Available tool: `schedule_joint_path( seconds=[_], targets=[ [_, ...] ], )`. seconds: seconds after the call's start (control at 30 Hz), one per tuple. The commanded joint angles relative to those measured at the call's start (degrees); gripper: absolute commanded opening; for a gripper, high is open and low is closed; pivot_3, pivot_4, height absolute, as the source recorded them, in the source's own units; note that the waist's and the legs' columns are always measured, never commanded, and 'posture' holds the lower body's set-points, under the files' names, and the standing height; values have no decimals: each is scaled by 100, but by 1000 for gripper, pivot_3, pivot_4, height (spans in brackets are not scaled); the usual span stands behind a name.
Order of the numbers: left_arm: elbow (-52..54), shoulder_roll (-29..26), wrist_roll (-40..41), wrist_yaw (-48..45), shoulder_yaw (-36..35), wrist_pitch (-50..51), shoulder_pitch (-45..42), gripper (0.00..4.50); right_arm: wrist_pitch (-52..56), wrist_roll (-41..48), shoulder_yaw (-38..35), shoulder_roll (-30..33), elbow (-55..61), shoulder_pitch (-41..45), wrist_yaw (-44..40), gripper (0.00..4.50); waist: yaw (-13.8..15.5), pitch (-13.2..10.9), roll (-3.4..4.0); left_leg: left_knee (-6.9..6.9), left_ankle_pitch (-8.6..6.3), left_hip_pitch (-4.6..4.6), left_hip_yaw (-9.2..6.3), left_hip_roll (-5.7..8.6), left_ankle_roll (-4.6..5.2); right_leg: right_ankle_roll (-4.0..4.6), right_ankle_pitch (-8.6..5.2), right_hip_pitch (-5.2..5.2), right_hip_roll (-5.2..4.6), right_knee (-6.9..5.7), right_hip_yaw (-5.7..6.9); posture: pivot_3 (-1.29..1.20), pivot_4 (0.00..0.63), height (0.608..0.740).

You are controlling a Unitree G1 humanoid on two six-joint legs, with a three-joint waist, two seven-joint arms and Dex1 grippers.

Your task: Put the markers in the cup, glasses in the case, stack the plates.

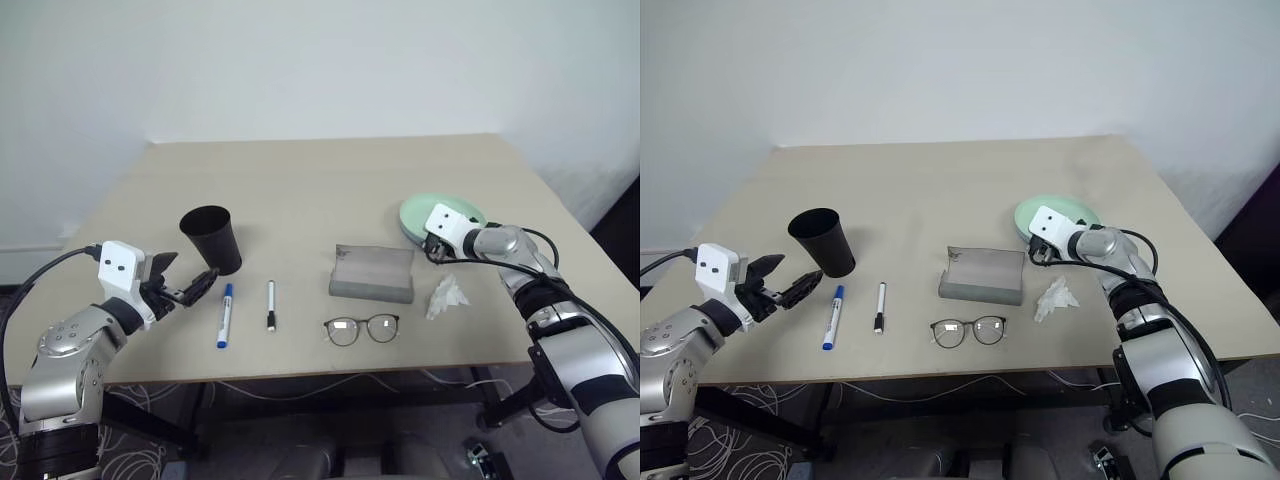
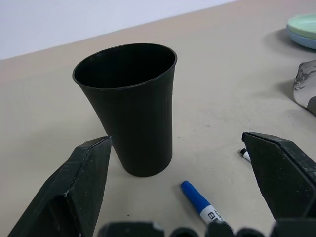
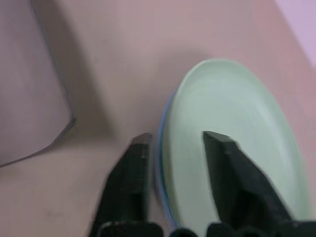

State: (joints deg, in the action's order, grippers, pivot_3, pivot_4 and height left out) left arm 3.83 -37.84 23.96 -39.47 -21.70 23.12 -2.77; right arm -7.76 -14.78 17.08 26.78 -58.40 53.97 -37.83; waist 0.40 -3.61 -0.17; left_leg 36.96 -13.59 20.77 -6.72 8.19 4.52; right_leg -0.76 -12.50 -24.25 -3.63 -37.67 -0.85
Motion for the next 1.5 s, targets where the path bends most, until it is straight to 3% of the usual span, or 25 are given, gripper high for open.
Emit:
schedule_joint_path(
  seconds=[0.03, 0.2, 0.43, 0.67, 0.97, 1.5],
  targets=[
    [328, -78, 259, -45, -242, 14, -55, 4500, -171, -5, -177, 128, 56, 264, 118, 1888, -1, 0, 0, 0, 1, 0, 0, 0, -1, 1, 1, 0, 1, -1, 0, 0, 0, 740],
    [676, -143, 687, -465, -312, 98, 92, 4500, 363, 477, -534, 453, 910, -10, -576, 1888, 2, 0, 2, 0, 1, 1, 0, -3, -2, 3, 2, -2, 3, 1, -1, 0, 0, 740],
    [574, -220, 701, -597, -172, 105, -90, 4500, 3241, 1634, -1088, 1288, 3992, -1466, -2114, 1888, 26, 0, 3, -2, -3, 5, -6, -4, 4, -8, -5, 6, -1, 8, 4, 0, 0, 740],
    [345, -219, 592, -652, 18, 59, -309, 4500, 5293, 1897, -1140, 1433, 5279, -2076, -1859, 1888, 4, -1, 8, 4, -3, 6, 3, -6, 4, -28, -14, 9, -7, -2, 3, 0, 0, 740],
    [255, -204, 541, -642, 114, 18, -378, 4500, 6450, 1880, -833, 1135, 5253, -1840, -1195, 1888, 27, -1, 6, 5, -3, 12, 2, -9, 5, -29, -13, -2, -9, 12, 11, 0, 0, 740],
    [426, -209, 589, -559, -10, 39, -132, 4500, 6805, 1897, -623, 1174, 4800, -1495, -756, 1888, 27, -1, 6, 3, -4, 16, 2, -9, 6, -29, -13, -4, -8, 13, 14, 0, 0, 740]
  ],
)
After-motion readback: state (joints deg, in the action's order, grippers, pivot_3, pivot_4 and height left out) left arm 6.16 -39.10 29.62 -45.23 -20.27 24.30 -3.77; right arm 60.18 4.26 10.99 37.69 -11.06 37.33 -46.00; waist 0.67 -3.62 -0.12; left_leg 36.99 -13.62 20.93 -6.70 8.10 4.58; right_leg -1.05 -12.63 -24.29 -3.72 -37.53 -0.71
